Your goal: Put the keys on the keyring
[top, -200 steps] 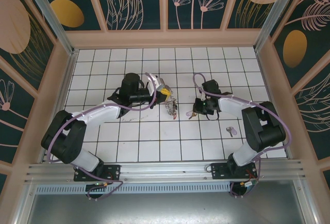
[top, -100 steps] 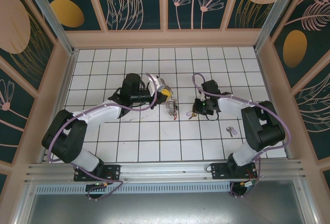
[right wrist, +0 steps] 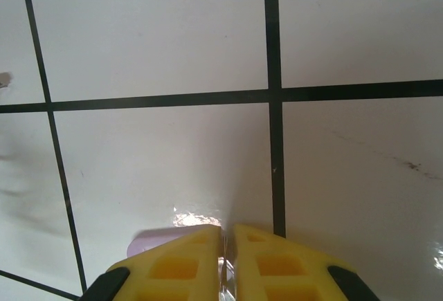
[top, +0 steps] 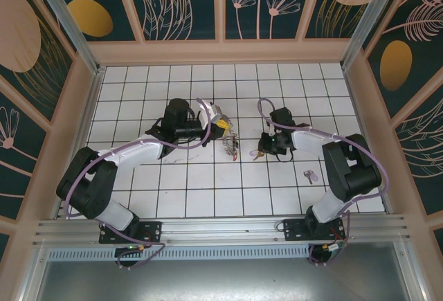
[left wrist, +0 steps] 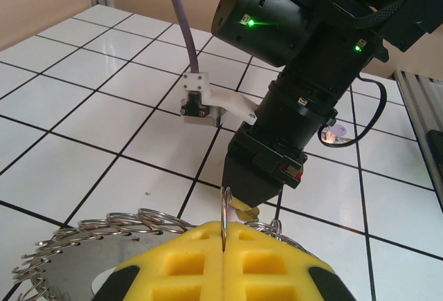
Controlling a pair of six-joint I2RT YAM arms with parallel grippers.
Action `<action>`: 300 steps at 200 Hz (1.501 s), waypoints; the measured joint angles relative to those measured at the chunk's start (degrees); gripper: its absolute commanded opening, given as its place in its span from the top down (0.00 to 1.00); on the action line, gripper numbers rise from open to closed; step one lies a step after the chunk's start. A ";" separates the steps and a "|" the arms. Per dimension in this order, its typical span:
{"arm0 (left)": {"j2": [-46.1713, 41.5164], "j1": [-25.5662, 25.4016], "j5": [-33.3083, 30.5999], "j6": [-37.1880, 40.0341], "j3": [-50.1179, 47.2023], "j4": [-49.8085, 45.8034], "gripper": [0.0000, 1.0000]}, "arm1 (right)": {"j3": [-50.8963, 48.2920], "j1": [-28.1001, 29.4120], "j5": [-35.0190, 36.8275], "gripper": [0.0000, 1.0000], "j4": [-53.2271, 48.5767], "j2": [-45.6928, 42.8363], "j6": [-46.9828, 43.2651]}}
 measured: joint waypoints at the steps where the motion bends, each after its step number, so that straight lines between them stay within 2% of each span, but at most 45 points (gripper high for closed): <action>1: 0.00 0.00 0.00 0.00 0.00 0.00 1.00 | 0.00 0.00 0.00 0.88 0.00 0.00 0.00; 90: 0.00 0.00 0.00 0.00 0.00 -0.04 1.00 | 0.02 0.37 0.24 0.92 0.26 -0.02 -0.02; 138: 0.00 0.00 0.00 0.00 0.00 -0.04 1.00 | 0.02 0.48 0.24 0.83 0.42 -0.02 -0.26; 300: 0.00 0.00 -0.02 0.00 0.00 -0.07 1.00 | 0.02 0.74 1.75 0.86 0.42 -0.94 -0.20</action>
